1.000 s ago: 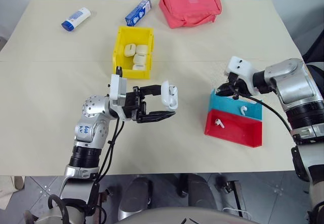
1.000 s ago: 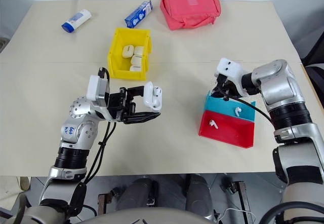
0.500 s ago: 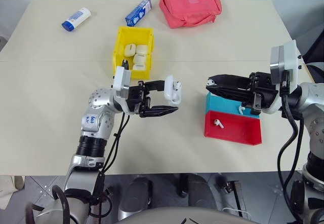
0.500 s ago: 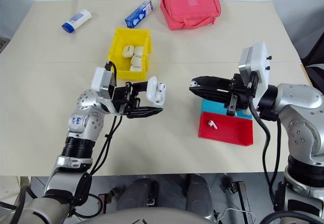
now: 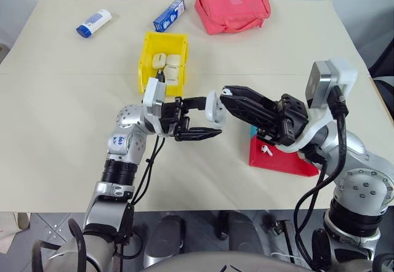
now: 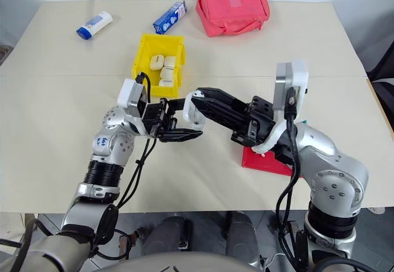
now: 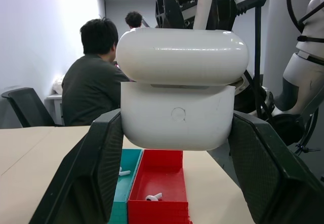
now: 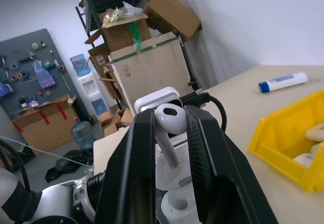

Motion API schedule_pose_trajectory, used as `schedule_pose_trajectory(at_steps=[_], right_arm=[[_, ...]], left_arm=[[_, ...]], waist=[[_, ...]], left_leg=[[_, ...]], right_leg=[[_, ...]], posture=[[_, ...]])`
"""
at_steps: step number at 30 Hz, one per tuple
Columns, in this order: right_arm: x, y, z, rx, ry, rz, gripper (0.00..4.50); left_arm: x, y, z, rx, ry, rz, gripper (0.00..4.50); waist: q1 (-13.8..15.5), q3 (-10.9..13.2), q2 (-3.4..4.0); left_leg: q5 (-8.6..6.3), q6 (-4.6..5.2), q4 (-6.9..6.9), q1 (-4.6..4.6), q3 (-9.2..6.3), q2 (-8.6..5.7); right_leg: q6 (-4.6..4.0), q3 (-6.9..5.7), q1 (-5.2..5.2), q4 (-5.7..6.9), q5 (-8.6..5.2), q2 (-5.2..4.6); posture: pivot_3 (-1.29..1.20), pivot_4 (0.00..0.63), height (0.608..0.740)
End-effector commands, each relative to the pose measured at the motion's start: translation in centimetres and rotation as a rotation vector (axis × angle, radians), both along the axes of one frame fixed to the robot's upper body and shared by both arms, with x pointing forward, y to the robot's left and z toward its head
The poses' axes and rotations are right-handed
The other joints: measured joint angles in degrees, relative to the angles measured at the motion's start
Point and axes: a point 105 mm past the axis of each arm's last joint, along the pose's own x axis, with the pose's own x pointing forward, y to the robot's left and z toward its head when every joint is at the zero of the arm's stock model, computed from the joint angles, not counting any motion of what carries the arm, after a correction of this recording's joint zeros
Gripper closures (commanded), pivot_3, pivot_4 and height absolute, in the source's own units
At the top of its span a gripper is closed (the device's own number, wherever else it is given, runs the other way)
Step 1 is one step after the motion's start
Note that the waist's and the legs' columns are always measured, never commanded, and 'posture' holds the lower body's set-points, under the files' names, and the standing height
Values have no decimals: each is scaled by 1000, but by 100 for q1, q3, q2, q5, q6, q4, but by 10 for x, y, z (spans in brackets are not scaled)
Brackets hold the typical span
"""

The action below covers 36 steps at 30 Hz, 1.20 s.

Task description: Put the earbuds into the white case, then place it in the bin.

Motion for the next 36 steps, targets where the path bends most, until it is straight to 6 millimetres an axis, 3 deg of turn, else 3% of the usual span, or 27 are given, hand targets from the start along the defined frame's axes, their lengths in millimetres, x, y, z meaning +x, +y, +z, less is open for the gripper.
schedule_pose_trajectory(at_steps=[1, 10, 16, 22, 36], right_arm=[[-5, 4, -2, 22, -25, 14, 4011], [0, 6, -26, 12, -2, -6, 4011], [9, 0, -41, -14, -5, -52, 4011], [4, -10, -54, -111, -11, -43, 4011], [-2, -16, -48, -209, -60, 10, 4011]], left_arm=[[-2, -4, 10, -17, -41, -22, 1749], [-4, -5, 14, -34, -43, -25, 1749], [-5, -4, 16, -47, -46, -27, 1749], [-2, 1, 18, -54, -55, -10, 1749], [-1, 5, 18, -68, -64, 10, 1749]], waist=[[-1, 0, 0], [-1, 0, 0], [-1, 0, 0], [1, 0, 0], [8, 0, -1]], left_leg=[[0, 2, 0, 0, 1, 0], [-2, 7, 0, 1, 6, 0], [-2, 8, 0, 1, 6, 0], [-4, 10, 0, 1, 6, -1], [-4, 10, 0, 0, 5, 2]], right_leg=[[0, 0, 0, 0, 0, 0], [0, 2, -1, 1, 0, 2], [0, 3, -2, 1, 0, 2], [0, 6, -1, -1, 0, 2], [0, 5, -1, -5, 0, 0]], posture=[[0, 150, 740], [0, 150, 740], [0, 150, 740], [0, 150, 740], [0, 150, 740]])
